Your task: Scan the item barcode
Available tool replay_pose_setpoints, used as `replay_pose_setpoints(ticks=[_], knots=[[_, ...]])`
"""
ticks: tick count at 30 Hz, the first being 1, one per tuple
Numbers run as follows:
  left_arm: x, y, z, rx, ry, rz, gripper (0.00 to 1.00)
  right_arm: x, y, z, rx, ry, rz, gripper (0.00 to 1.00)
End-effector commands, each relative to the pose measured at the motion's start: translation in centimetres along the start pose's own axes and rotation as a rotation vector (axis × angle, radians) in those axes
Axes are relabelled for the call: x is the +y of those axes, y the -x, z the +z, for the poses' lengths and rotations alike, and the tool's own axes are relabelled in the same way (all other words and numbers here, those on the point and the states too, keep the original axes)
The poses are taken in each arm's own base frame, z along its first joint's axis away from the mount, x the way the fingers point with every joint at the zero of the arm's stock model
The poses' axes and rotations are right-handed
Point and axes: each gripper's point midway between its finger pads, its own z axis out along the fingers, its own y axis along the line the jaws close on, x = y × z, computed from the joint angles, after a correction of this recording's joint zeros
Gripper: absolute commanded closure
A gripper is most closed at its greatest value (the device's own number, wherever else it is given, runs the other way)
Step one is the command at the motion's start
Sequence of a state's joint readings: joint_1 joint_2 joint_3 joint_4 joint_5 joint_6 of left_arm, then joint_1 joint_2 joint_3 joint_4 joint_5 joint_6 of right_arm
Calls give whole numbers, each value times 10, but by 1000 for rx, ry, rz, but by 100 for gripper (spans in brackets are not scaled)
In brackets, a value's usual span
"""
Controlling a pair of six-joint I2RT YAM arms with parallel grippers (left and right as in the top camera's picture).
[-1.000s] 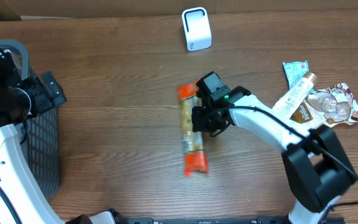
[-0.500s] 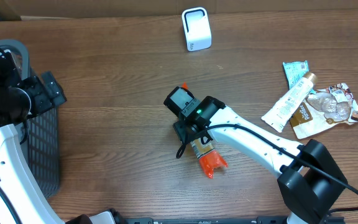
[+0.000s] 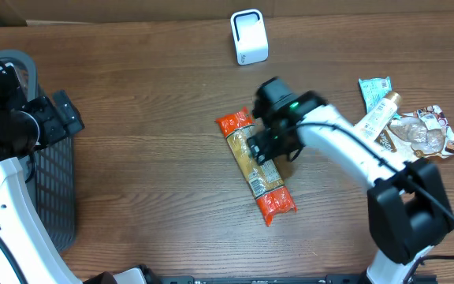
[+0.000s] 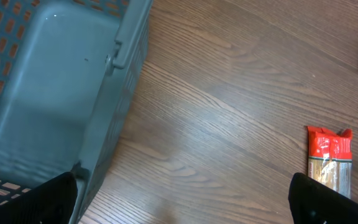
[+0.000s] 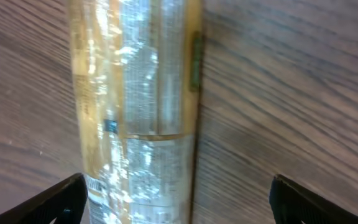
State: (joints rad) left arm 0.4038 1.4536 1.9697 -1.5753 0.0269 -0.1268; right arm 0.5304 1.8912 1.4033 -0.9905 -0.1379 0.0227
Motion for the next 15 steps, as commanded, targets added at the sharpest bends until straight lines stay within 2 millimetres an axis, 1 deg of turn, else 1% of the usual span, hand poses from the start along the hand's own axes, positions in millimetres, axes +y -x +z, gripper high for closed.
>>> replay_pose_setpoints(ticks=[1, 5, 10, 12, 14, 15], knots=[[-1, 1, -1, -5, -7, 14, 0, 18, -3, 13, 51, 216, -90, 6], [-1, 1, -1, -5, -7, 14, 0, 26, -12, 33, 109, 296, -123, 6], [-1, 1, -1, -5, -8, 14, 0, 30, -20, 52, 163, 335, -112, 7], [-1, 1, -1, -5, -7, 14, 0, 30, -23, 58, 183, 339, -106, 10], [-1, 1, -1, -5, -7, 14, 1, 30, -26, 63, 199, 340, -103, 20], [-1, 1, -1, -5, -7, 14, 0, 30, -28, 68, 209, 340, -102, 26]])
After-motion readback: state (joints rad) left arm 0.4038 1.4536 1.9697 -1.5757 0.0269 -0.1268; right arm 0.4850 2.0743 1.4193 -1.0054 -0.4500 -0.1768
